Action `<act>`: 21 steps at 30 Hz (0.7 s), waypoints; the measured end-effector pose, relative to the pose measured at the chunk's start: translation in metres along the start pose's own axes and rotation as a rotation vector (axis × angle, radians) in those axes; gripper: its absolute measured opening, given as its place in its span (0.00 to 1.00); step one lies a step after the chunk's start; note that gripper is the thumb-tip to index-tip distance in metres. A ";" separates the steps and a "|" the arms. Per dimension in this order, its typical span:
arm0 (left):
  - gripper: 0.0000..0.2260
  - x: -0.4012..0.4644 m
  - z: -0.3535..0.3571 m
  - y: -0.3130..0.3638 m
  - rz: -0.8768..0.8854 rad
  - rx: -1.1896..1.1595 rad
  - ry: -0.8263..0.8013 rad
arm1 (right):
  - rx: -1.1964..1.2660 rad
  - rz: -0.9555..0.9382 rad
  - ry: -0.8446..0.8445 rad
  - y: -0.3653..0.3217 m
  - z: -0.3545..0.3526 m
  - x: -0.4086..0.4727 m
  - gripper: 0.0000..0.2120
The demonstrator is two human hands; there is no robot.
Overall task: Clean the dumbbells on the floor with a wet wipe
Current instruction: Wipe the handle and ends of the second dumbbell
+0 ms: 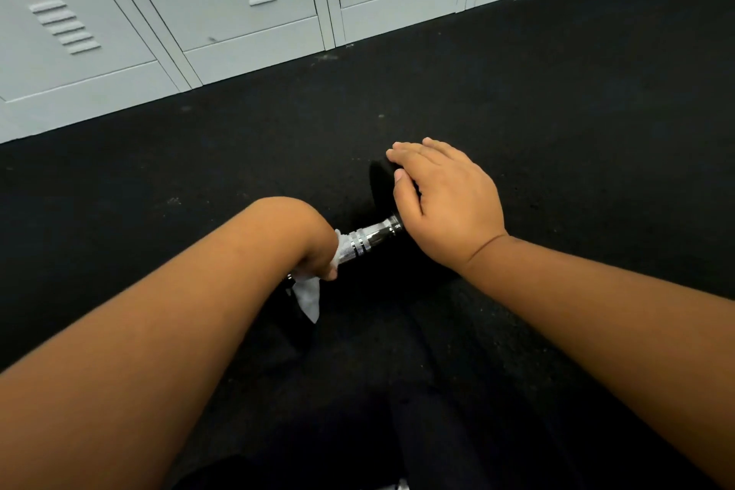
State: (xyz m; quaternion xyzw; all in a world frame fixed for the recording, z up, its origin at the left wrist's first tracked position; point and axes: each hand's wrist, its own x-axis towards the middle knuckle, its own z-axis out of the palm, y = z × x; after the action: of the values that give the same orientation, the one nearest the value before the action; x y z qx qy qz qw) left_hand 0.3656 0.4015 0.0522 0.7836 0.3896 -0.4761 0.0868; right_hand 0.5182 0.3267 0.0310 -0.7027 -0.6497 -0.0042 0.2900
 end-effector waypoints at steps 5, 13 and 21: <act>0.21 0.004 -0.005 -0.006 0.144 -0.264 0.057 | -0.009 -0.007 0.004 0.000 0.001 0.003 0.22; 0.08 0.005 -0.014 0.030 0.340 -0.673 0.294 | -0.013 -0.015 -0.008 -0.001 0.001 0.003 0.22; 0.22 0.002 0.006 -0.004 0.100 -0.237 0.082 | -0.015 -0.032 0.032 -0.002 -0.004 0.000 0.20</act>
State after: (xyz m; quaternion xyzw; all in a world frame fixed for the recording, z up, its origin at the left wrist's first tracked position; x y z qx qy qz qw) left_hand 0.3592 0.4018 0.0485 0.8050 0.4068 -0.3896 0.1863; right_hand 0.5179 0.3245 0.0353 -0.6941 -0.6561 -0.0252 0.2950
